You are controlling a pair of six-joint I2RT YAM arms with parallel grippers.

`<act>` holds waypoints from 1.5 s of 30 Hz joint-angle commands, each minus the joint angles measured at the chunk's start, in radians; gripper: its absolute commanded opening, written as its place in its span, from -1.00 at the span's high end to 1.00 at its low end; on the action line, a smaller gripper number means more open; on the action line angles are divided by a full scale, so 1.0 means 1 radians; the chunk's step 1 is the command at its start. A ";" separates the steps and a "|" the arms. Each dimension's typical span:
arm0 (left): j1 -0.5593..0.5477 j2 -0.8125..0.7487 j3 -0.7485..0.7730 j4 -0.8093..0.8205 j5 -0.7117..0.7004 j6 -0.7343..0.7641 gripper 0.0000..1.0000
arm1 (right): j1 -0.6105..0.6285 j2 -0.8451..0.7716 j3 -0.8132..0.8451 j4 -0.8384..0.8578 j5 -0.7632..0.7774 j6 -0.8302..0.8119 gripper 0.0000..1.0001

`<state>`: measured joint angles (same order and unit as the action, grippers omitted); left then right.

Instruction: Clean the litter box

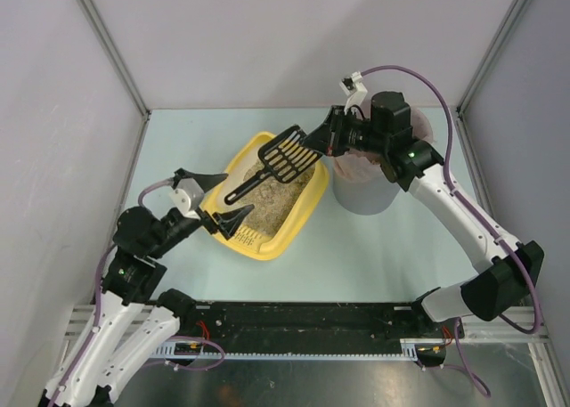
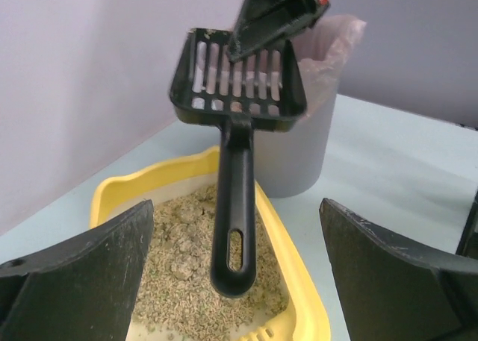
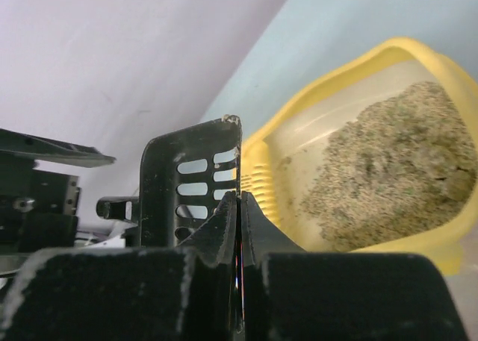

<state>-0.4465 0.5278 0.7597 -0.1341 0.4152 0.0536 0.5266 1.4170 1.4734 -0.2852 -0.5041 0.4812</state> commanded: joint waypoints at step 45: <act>0.005 -0.077 -0.155 0.403 0.077 -0.081 1.00 | 0.046 0.011 -0.082 0.251 -0.149 0.235 0.97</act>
<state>-0.4389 0.4400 0.6140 0.2516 0.5030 0.0021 0.5610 1.4467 1.3876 -0.0360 -0.6838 0.7475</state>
